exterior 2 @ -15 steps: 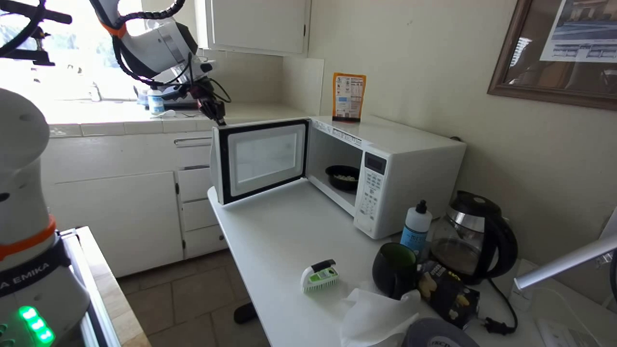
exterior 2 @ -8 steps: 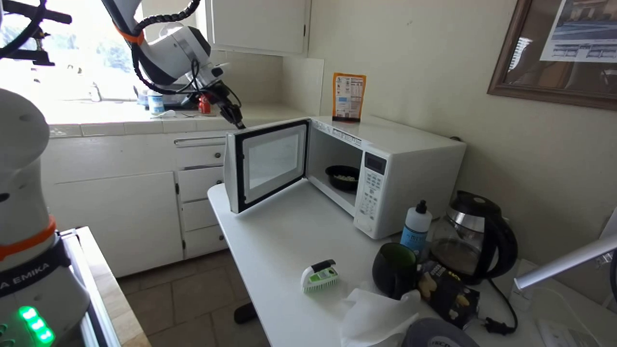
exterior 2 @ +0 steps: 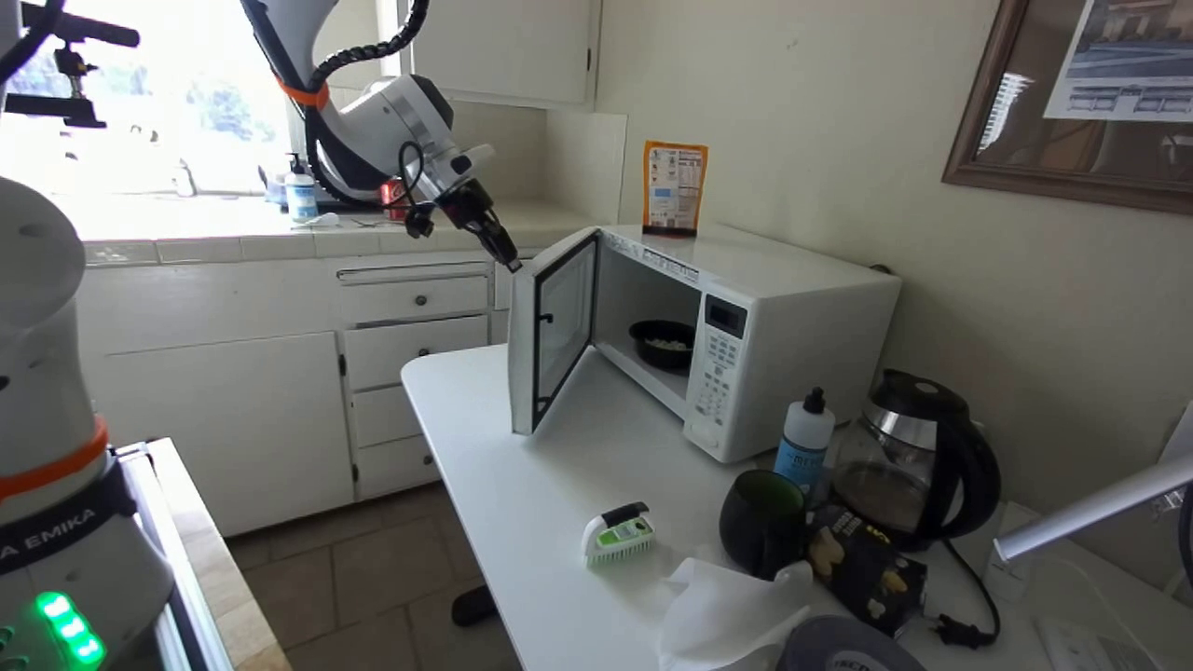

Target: Close the open microwave door

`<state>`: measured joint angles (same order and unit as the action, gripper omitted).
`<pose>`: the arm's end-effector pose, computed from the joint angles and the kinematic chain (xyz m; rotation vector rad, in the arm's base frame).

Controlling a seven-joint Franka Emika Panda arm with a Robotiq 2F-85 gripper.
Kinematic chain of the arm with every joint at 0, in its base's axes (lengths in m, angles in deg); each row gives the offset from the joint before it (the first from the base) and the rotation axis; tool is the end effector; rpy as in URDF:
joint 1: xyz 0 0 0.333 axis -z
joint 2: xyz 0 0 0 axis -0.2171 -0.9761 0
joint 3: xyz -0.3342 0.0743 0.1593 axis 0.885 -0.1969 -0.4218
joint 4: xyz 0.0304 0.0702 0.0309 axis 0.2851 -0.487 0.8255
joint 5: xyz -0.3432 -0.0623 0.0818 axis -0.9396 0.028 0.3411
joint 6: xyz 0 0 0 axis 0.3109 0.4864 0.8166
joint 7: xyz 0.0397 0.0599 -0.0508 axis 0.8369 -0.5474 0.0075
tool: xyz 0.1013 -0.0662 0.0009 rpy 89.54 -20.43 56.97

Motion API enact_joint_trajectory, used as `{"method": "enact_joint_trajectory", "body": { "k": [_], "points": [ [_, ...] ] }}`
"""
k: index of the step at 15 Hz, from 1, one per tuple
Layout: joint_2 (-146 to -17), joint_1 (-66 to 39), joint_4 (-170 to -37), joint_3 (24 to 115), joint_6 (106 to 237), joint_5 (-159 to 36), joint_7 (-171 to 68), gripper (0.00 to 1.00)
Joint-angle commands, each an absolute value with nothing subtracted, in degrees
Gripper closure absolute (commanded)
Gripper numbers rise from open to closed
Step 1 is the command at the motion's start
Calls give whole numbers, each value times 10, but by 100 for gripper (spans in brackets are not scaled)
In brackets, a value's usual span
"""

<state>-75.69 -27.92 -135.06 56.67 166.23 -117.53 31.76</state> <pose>0.5131 0.1923 0.3882 2.5247 -0.4884 0.7579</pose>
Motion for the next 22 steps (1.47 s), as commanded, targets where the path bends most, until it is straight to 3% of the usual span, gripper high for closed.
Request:
{"method": "enact_joint_trajectory", "body": {
  "k": [1,5,12,22],
  "points": [
    [-771,-256,-1354,589,1677,-1229,381,100],
    [-783,-217,-1349,622,1707,-1289,418,100],
    [-835,-143,-1301,681,1892,-1464,449,100],
    [-975,-87,-1114,705,2053,-1622,451,100]
  ]
}}
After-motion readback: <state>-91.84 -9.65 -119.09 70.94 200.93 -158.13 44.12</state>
